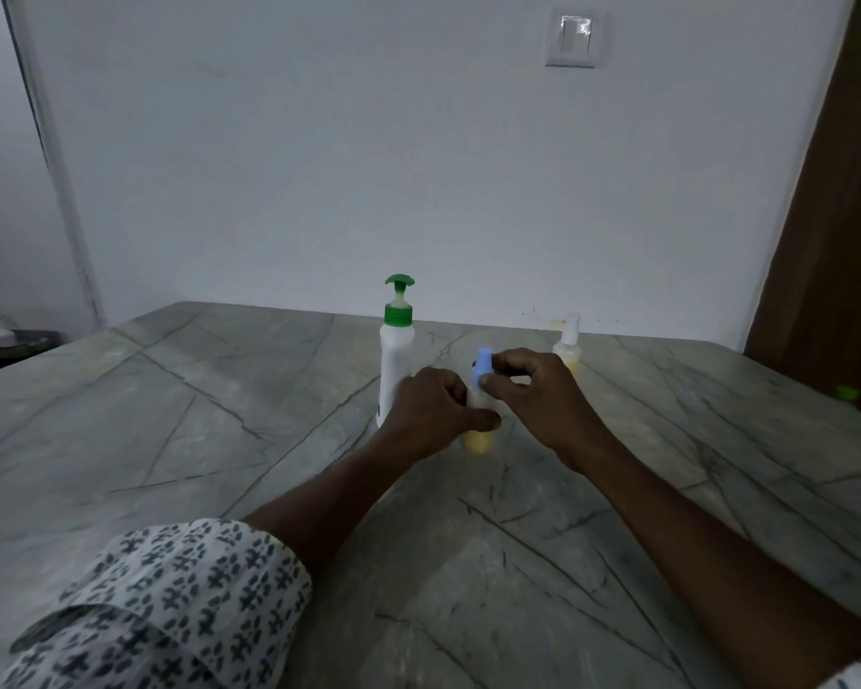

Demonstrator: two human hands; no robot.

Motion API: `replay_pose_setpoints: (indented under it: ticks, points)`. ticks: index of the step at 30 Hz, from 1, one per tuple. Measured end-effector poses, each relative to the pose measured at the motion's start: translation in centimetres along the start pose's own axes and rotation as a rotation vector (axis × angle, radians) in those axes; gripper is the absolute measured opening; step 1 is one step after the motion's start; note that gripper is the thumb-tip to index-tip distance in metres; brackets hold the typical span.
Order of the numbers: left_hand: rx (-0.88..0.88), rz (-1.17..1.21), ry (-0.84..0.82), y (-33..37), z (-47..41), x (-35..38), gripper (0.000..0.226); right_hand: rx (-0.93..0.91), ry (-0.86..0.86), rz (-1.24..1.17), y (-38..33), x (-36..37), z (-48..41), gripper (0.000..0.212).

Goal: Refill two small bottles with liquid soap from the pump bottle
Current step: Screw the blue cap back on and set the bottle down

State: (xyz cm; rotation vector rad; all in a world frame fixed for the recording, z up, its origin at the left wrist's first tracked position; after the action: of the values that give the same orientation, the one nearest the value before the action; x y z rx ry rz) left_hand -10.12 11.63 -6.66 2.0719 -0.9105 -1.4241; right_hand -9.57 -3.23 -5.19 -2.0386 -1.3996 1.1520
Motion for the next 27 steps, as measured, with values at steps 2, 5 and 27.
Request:
replay_pose_setpoints:
  ticks: [2, 5, 27]
  points:
    - [0.010, -0.020, 0.007, 0.03, -0.08, 0.02, 0.037, -0.013, 0.046, 0.054, 0.00, 0.25, 0.05, 0.015]
    - [0.028, -0.043, 0.008, 0.00, -0.15, 0.14, 0.039, 0.019, 0.096, 0.098, 0.65, 0.36, -0.02, 0.032]
    - [-0.017, -0.024, 0.033, -0.21, -0.31, 0.34, 0.040, 0.057, -0.011, -0.040, 0.34, -0.16, 0.04, 0.029]
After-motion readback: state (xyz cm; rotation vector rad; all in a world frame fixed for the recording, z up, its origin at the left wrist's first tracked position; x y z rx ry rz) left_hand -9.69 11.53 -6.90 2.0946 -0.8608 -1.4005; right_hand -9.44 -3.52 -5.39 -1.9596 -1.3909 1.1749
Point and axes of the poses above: each hand's wrist, its own z-axis away from the middle knuckle, its own x-axis out of the palm, y = z × x, the point moved 2 cm from there along -z, towards the middle knuckle, and after that the axes turned 2 degrees about y, right-handed, at the moved point
